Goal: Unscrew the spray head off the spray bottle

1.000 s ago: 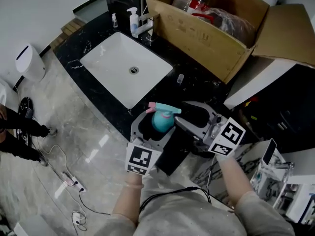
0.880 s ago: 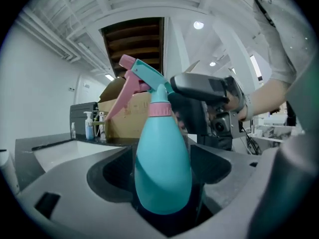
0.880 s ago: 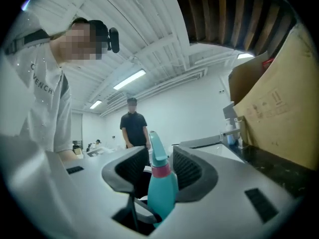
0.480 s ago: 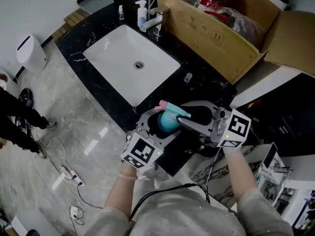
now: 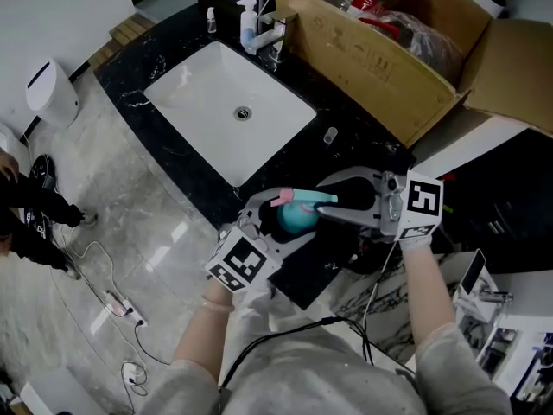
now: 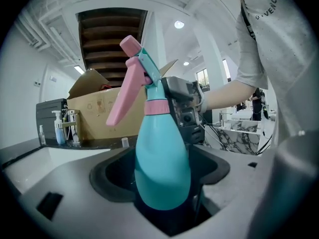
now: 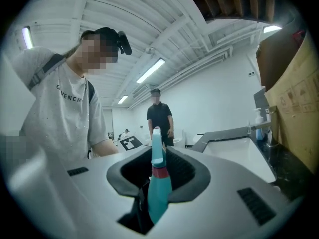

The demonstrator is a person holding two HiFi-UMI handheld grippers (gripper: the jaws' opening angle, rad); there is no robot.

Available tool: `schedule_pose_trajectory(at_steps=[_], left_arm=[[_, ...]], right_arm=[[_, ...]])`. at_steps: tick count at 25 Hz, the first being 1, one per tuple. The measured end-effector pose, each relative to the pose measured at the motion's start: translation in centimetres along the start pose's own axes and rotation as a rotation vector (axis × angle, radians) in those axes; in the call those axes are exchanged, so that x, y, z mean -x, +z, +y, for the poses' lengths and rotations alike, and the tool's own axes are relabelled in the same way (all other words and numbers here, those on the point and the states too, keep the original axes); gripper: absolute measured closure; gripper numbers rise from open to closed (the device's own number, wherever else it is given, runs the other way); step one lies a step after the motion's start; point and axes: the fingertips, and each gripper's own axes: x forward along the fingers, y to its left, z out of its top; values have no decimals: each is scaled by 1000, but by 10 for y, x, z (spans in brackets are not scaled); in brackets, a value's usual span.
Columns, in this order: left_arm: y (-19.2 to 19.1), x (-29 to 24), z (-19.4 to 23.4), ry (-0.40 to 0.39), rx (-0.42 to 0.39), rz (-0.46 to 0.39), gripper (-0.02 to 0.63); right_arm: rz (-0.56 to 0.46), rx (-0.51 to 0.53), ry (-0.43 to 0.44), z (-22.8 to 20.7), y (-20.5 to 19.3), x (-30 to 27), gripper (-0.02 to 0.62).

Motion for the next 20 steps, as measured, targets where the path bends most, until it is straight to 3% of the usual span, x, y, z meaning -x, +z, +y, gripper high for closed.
schedule_pose_trajectory(at_steps=[4, 7, 9, 11, 14, 20], left_arm=[[1, 0, 0, 5, 4, 5, 264], [0, 0, -1, 0, 3, 10, 264], [-1, 0, -1, -3, 3, 12, 264], [-1, 1, 0, -4, 6, 16, 264], [-1, 1, 1, 0, 11, 21, 264], [-2, -2, 2, 12, 19, 23, 265]], right_arm=[[-19, 28, -194, -6, 2, 8, 426], [-63, 41, -346, -5, 7, 26, 431], [-105, 20, -418, 2, 11, 38, 472], [-137, -31, -434, 14, 11, 41, 512], [-124, -89, -452, 29, 1, 29, 510], [-110, -142, -542, 24, -12, 4, 338]])
